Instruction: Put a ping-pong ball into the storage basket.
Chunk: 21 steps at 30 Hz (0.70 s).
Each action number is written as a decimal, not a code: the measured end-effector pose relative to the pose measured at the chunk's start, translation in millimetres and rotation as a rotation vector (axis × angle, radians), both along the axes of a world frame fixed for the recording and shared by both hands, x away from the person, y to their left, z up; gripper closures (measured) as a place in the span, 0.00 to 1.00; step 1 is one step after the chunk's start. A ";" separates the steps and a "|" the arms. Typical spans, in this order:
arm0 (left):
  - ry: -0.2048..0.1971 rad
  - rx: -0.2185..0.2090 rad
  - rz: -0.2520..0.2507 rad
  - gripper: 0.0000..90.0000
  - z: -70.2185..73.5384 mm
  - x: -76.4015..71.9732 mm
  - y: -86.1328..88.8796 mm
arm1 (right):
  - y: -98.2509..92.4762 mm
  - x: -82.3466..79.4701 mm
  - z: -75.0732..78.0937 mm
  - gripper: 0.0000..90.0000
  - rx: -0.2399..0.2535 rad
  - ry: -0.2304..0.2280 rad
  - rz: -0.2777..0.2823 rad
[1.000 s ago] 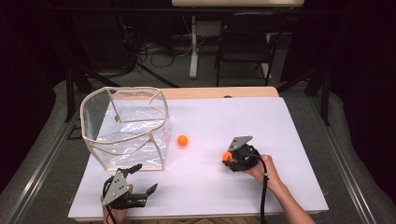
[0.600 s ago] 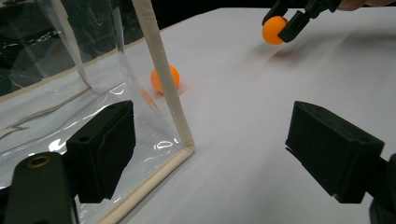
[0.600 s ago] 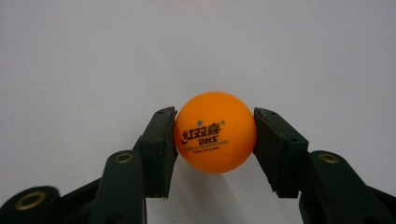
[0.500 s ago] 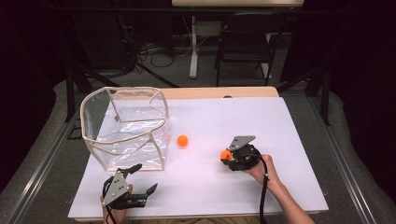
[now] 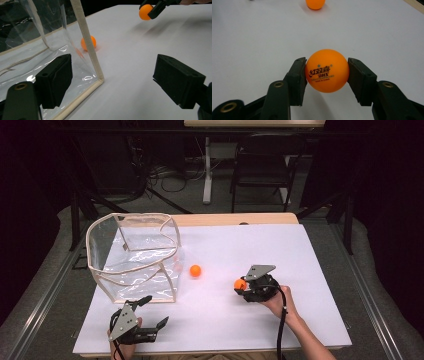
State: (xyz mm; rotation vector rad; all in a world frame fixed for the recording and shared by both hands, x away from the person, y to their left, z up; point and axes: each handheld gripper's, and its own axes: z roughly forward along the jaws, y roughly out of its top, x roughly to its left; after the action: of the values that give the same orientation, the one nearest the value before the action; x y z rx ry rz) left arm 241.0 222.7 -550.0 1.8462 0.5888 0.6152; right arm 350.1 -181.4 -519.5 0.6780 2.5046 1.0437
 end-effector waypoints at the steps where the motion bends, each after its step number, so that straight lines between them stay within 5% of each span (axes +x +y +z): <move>1: 0.001 0.001 0.000 0.17 0.0 0.0 0.1 | 0.5 0.0 0.2 0.56 0.006 -0.001 0.001; 21: -0.003 0.000 0.003 0.17 0.2 -0.3 -0.1 | 7.5 -1.6 3.2 0.56 0.054 -0.033 -0.003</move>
State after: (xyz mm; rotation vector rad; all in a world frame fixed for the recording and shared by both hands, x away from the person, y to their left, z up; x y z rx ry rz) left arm 240.7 222.7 -549.7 1.8443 0.5900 0.6196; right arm 348.5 -173.9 -516.3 0.6743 2.4541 1.1163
